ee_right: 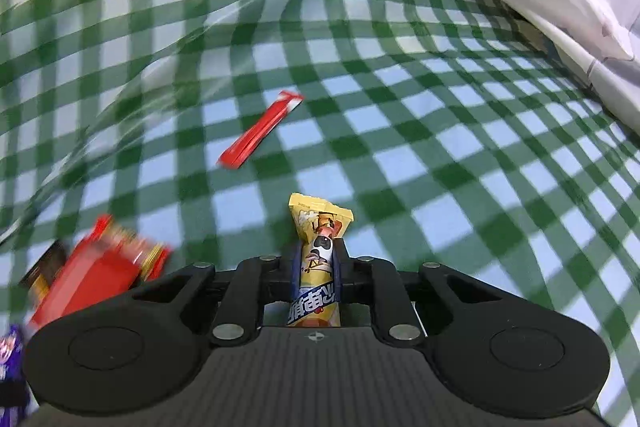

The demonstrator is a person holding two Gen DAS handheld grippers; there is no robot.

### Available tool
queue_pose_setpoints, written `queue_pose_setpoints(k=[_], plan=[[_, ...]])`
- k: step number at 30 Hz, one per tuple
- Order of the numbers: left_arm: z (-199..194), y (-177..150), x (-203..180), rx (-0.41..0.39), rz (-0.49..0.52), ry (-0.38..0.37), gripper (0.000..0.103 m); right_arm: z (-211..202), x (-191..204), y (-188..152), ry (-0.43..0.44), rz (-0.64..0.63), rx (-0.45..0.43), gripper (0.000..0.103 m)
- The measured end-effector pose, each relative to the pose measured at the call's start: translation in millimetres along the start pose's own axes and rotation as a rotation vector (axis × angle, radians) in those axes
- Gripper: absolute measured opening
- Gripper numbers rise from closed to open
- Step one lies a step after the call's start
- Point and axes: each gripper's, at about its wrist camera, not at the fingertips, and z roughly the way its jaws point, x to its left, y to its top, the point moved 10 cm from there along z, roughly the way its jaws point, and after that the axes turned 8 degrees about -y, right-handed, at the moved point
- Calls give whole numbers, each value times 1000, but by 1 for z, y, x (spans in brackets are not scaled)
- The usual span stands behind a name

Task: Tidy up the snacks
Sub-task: 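Grasp the yellow candy bar with the right tool while the left tool grasps the purple wrapper snack, then carry both snacks over the box and open both tools to drop them inside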

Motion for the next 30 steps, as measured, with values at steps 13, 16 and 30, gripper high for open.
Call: queue_pose_setpoints(k=[13,16,30], plan=[[-150,-92,-9,-116,47,-104,15,-179,6,-67,138,177,-26,15],[-186,-110,-7,-157,53,-112,15,-226,17,-74,180,178,-58,15],[-333,-211,77,-313,-31,-5,15,-427,92,-131,445,-1,-108,15]])
